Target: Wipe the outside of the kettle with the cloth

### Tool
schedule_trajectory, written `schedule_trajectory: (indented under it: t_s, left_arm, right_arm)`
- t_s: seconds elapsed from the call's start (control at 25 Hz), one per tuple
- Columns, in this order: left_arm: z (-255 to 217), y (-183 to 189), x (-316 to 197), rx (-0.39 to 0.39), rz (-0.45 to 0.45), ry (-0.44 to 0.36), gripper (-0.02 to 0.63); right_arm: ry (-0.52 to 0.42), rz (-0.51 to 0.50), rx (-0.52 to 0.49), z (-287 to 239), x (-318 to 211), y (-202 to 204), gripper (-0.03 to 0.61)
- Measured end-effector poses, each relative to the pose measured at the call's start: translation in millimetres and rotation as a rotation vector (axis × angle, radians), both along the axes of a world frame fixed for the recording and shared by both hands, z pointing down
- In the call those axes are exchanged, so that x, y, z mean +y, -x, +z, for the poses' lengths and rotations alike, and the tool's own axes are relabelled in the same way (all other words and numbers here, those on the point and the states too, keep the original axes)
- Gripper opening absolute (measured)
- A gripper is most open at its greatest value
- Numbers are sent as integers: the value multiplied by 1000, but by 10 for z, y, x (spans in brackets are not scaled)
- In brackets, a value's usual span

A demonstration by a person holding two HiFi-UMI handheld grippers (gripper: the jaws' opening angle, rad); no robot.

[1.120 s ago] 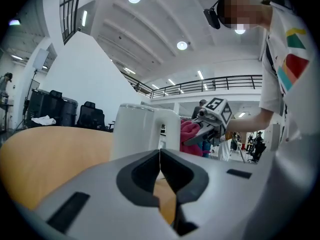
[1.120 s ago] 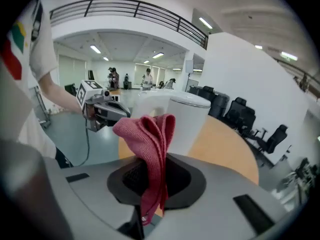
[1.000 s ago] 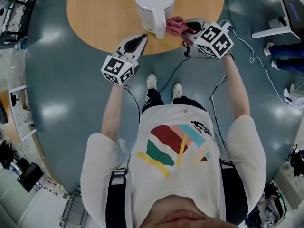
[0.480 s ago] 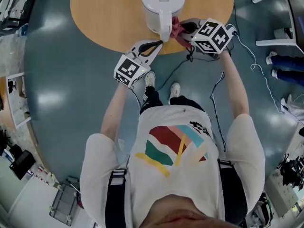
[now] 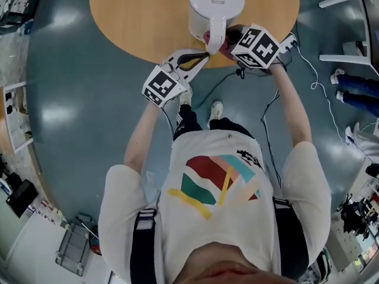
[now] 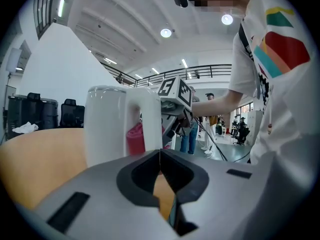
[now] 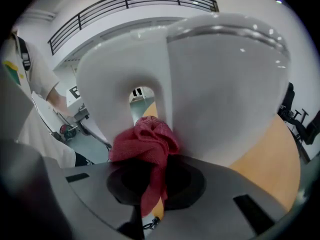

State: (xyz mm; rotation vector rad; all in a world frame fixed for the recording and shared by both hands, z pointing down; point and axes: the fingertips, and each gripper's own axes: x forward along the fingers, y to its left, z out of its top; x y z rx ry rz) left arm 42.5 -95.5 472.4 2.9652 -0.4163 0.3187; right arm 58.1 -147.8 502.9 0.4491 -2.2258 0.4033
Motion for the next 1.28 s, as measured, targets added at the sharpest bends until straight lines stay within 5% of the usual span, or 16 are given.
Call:
schedule_trajectory:
  t_s: [0.52,0.72,0.88,1.16,1.28]
  left_arm:
    - [-15,96,2,16,19,20,44]
    - [-96,175,-35,41,-29,27,44]
    - [-311,392,-111,131,-173,36,45]
    - [-950,589,-198,223,-430,-117,46]
    - [-1126,612,-96,291,-524,-130,46]
  right_arm:
    - [-64,-54,357,414,33,-205,48]
    - [-55,-15,358,541,170,-376,47]
    - [-68,194,185,330,305,-557,48]
    - [-270,749,-394,-882,368,-907,48]
    - [-309,914,-644,-1223,565,-1028,48]
